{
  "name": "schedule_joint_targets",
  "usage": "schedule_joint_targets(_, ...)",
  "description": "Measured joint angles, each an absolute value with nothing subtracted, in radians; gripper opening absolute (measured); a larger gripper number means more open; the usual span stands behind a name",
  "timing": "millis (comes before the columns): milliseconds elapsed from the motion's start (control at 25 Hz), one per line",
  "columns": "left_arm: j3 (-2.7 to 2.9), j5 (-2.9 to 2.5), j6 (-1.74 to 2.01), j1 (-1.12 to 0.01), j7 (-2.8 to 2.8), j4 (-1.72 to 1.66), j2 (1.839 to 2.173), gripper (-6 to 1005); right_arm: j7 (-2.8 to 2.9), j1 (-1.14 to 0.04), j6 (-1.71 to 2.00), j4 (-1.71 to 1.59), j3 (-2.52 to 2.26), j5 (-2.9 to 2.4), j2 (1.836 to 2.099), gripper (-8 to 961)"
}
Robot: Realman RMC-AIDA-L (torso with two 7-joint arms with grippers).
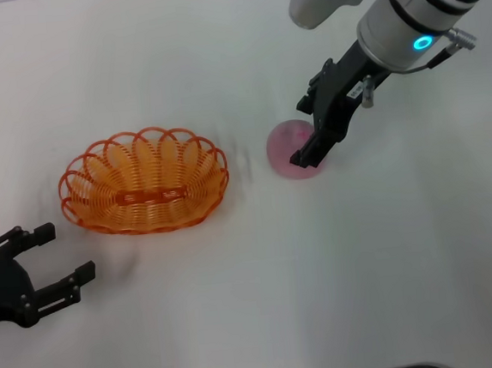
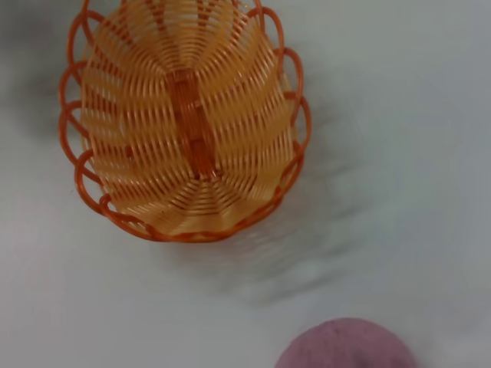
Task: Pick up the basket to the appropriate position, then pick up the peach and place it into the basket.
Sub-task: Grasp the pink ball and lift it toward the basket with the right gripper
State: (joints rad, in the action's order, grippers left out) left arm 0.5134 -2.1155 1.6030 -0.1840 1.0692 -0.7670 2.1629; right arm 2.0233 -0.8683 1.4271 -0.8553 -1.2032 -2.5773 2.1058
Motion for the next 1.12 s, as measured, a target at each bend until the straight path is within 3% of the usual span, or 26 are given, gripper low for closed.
schedule_joint_targets(1080,0.512,-2.117,1.611,-0.184,1.069,-0.762,2.161,832,2.048,-0.870,1.363,-0.788,-1.243,-2.552,2.103,938)
schedule_joint_targets(1120,0.512,-2.118,1.612,-0.184,1.069,-0.762,2.161,832,2.048,-0.869,1.363,-0.789,-1.243,-2.553,2.103,898)
